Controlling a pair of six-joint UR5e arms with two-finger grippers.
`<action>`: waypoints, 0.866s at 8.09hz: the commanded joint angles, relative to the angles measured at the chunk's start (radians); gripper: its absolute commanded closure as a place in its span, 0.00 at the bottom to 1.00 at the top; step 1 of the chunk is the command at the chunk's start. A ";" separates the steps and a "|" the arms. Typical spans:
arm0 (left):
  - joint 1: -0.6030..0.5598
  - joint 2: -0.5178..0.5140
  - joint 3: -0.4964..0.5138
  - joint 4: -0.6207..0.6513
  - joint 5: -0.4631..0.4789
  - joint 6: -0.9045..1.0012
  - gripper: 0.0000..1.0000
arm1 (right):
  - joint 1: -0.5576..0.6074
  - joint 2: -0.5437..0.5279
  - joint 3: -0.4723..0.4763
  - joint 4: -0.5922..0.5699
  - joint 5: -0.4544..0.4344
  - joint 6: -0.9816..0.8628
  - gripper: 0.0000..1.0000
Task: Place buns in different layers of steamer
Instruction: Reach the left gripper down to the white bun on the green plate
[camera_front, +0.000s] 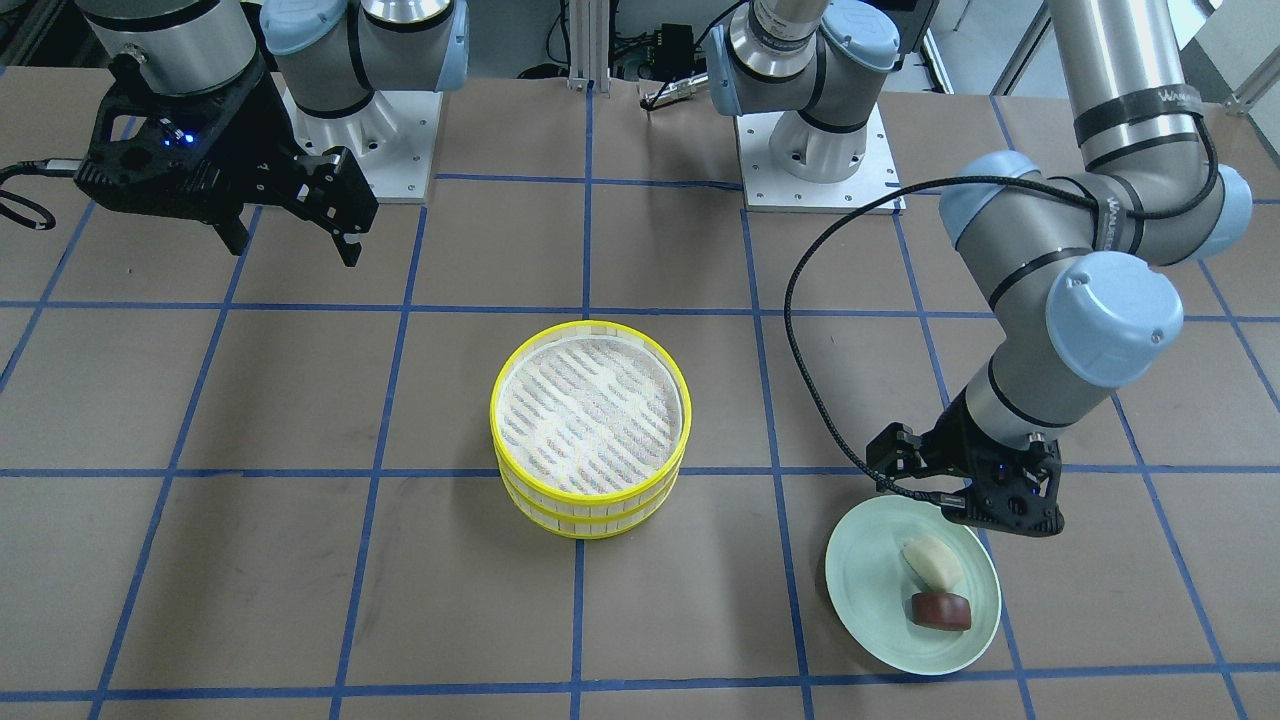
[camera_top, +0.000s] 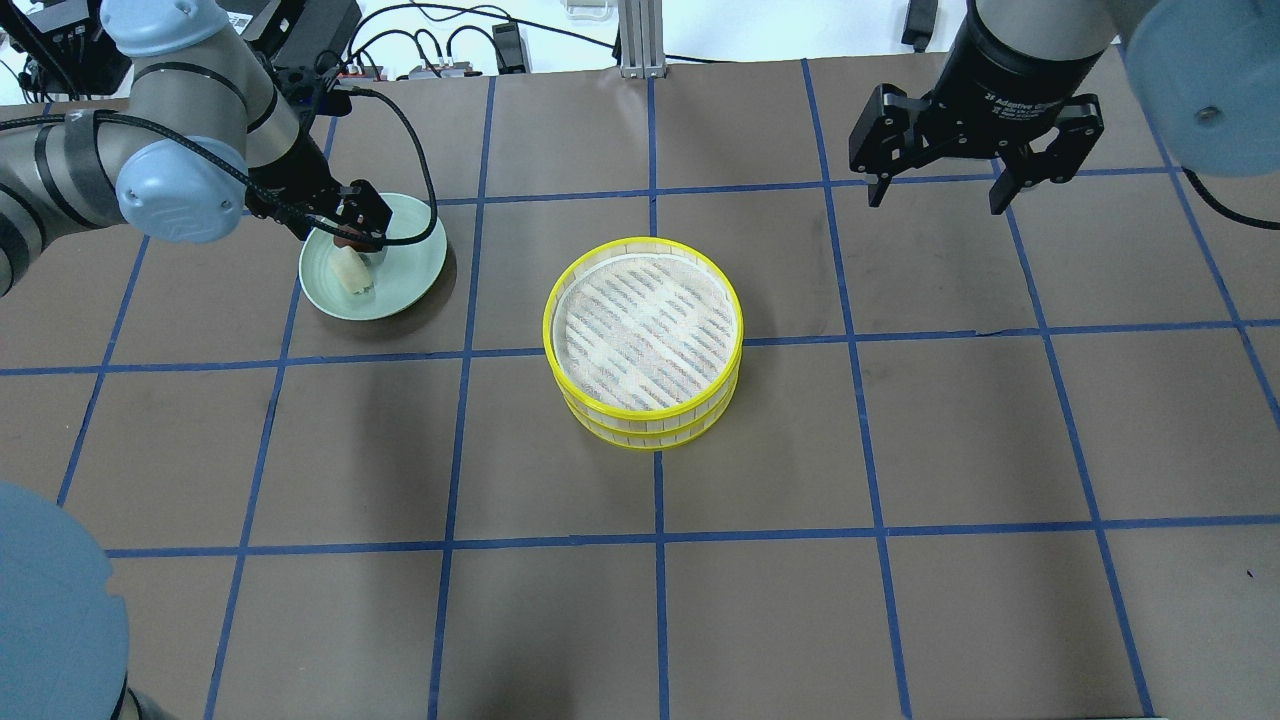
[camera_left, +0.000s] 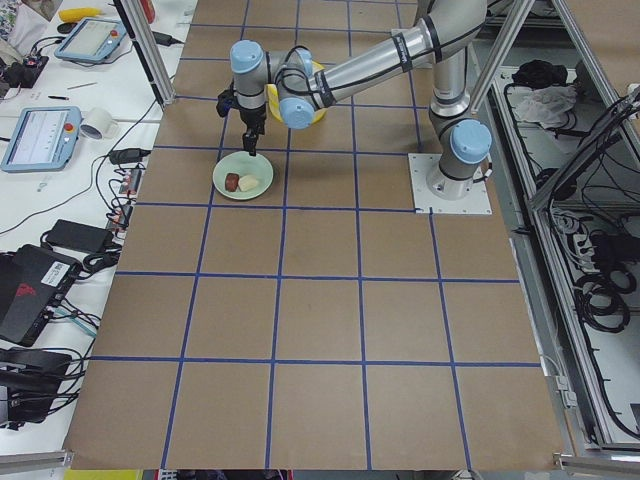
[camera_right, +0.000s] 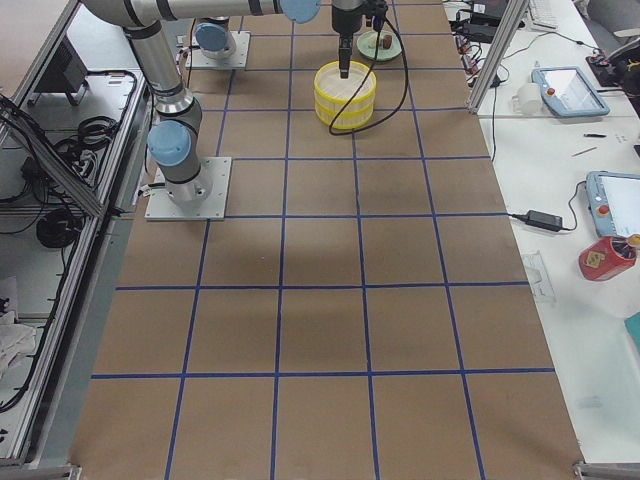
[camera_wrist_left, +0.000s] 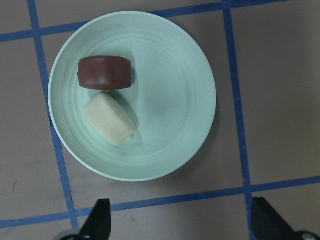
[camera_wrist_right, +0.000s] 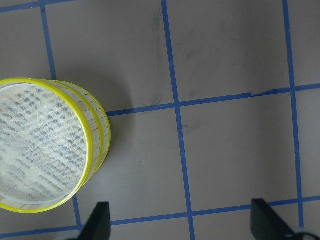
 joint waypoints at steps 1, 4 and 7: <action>0.034 -0.071 0.000 0.089 0.001 0.217 0.00 | 0.001 0.002 0.002 -0.001 -0.001 0.000 0.00; 0.074 -0.119 0.008 0.097 0.001 0.382 0.00 | 0.002 0.005 0.002 -0.004 -0.001 0.000 0.00; 0.076 -0.168 0.014 0.184 -0.007 0.420 0.00 | 0.002 0.005 0.002 0.001 -0.001 0.000 0.00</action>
